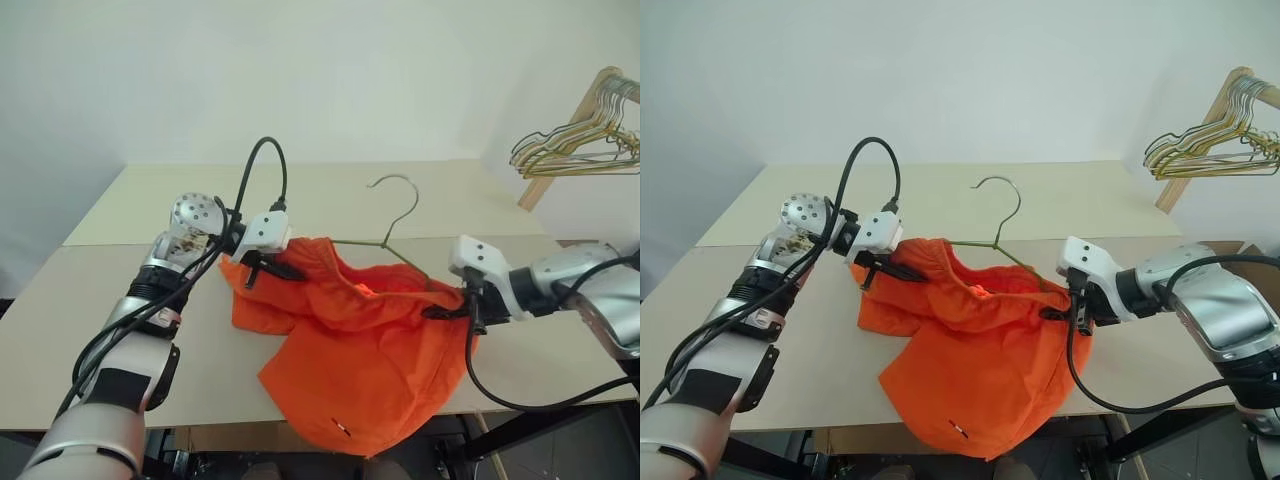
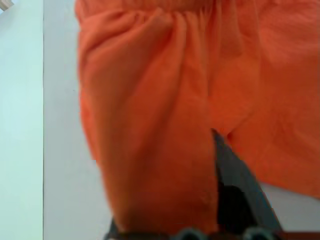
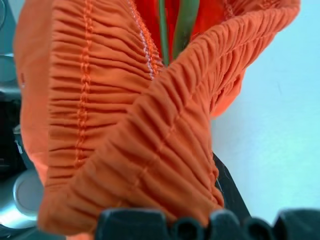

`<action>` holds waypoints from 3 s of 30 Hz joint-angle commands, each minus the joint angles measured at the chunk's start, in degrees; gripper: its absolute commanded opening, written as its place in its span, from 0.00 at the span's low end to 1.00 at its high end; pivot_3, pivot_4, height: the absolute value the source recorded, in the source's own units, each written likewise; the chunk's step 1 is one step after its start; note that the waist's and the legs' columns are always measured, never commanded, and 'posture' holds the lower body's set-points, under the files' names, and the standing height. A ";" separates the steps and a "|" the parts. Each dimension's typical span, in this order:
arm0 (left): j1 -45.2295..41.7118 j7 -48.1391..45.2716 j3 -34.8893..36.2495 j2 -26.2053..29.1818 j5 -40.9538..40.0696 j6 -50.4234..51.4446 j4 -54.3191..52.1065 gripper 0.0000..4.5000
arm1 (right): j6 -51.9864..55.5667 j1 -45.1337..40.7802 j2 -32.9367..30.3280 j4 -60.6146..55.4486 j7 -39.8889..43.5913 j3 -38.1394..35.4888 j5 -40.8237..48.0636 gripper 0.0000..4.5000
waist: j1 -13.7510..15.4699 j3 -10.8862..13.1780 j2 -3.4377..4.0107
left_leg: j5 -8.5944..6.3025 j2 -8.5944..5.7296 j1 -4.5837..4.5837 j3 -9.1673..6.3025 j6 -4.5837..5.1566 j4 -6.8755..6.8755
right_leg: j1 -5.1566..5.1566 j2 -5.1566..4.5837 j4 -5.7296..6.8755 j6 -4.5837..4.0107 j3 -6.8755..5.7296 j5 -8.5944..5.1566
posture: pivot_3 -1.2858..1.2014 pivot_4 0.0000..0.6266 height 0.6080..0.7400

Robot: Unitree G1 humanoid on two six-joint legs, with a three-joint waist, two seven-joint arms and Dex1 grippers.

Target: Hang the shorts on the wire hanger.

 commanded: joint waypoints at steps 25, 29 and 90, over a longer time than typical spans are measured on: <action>3.35 30.91 27.33 -7.14 -37.67 47.42 -37.18 0.99 | 43.89 18.86 17.20 -21.44 -36.00 -50.37 13.73 0.00 | -0.76 -0.09 0.12 | 0.00 0.02 0.12 -0.36 -0.01 0.04 | 0.00 -0.03 0.35 0.06 0.19 -0.01 | 0.45 0.00 1.00; 4.69 34.45 27.10 -8.67 -40.29 49.20 -41.78 0.99 | 43.92 19.28 23.37 -19.78 -52.30 -55.34 15.03 0.00 | -1.56 -0.13 0.16 | 0.00 -0.02 0.34 -0.22 -0.01 -0.03 | 0.08 -0.03 0.41 0.06 0.40 -0.01 | 0.44 0.00 1.00; 4.93 30.43 21.67 -4.74 -40.15 47.98 -41.84 1.00 | 30.52 -7.15 21.82 -3.71 -105.41 -61.29 -4.12 0.99 | -8.32 -0.22 1.32 | 0.00 -0.09 0.67 0.26 0.00 -0.57 | 0.29 0.01 -0.15 0.23 0.91 -0.04 | 0.43 0.00 1.00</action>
